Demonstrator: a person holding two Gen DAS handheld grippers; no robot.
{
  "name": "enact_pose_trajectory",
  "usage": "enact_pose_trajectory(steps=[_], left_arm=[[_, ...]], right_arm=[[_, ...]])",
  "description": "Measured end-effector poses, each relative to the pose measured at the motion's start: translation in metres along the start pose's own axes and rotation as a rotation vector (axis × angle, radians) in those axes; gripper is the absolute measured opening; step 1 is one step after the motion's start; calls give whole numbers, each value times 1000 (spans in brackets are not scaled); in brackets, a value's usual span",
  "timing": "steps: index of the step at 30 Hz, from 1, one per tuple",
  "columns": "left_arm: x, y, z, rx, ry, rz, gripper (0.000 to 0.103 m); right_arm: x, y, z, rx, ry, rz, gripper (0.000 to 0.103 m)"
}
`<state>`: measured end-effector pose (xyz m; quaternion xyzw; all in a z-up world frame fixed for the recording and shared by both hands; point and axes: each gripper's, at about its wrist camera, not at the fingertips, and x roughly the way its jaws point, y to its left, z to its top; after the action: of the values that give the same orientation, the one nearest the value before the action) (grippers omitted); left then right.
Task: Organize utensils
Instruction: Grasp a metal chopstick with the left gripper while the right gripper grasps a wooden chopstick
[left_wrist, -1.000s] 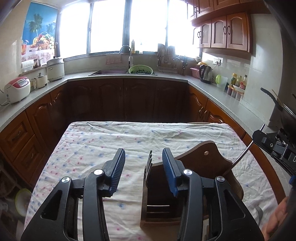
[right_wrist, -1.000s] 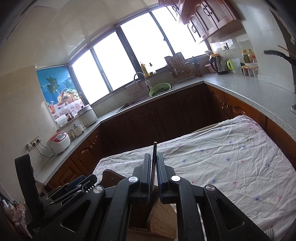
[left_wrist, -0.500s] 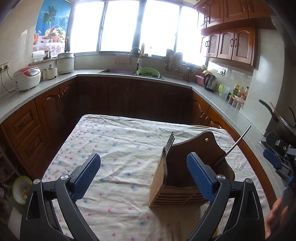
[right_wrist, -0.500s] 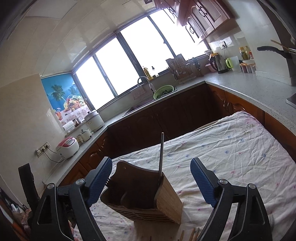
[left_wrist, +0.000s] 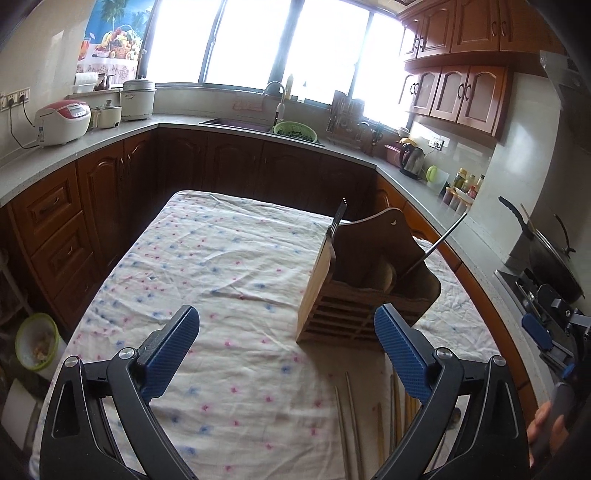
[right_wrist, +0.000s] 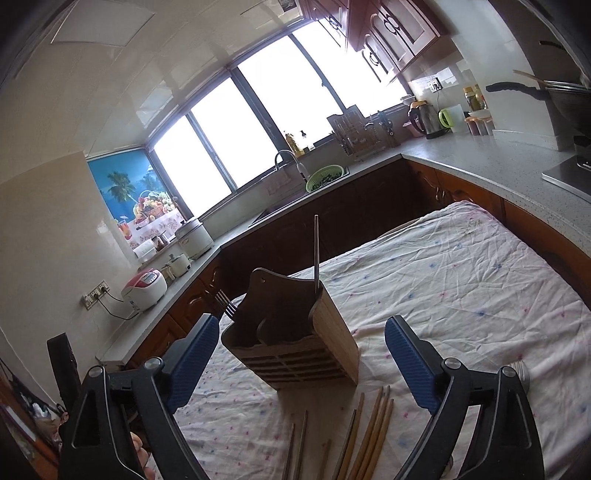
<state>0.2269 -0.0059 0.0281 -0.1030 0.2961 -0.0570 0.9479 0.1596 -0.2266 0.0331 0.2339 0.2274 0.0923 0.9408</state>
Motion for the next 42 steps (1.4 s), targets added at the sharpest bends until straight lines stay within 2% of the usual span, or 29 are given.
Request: enact_pose_trajectory(steps=[9, 17, 25, 33, 40, 42], left_arm=[[-19, 4, -34, -9, 44, -14, 98], [-21, 10, -65, -19, 95, -9, 98], [-21, 5, -76, -1, 118, -8, 98], [-9, -5, -77, 32, 151, -6, 98], [12, -14, -77, 59, 201, -8, 98], [20, -19, -76, 71, 218, -15, 98]], right_arm=[[-31, -13, -27, 3, 21, -53, 93], [-49, -24, -52, -5, 31, -111, 93], [-59, -32, -67, 4, 40, -144, 93], [-54, -34, -67, -9, 54, -162, 93], [-33, -38, -69, -22, 114, -172, 92], [-24, -36, -69, -36, 135, -174, 84]])
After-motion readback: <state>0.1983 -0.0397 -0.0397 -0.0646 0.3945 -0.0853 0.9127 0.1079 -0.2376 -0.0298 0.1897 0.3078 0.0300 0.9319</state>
